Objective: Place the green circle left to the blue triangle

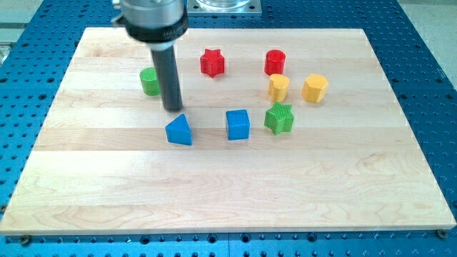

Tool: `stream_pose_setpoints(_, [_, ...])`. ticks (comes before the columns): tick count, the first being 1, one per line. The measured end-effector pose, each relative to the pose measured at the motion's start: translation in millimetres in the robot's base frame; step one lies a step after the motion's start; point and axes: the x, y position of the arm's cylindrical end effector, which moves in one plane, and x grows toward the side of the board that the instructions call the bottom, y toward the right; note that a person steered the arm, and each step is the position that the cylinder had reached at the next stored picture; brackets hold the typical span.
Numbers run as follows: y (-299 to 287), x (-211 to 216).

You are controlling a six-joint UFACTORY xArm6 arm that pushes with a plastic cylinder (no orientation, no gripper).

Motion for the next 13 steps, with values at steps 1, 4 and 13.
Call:
stream_pose_setpoints(1, [6, -66])
stream_pose_setpoints(4, [-36, -8])
stream_pose_setpoints(13, [-147, 128])
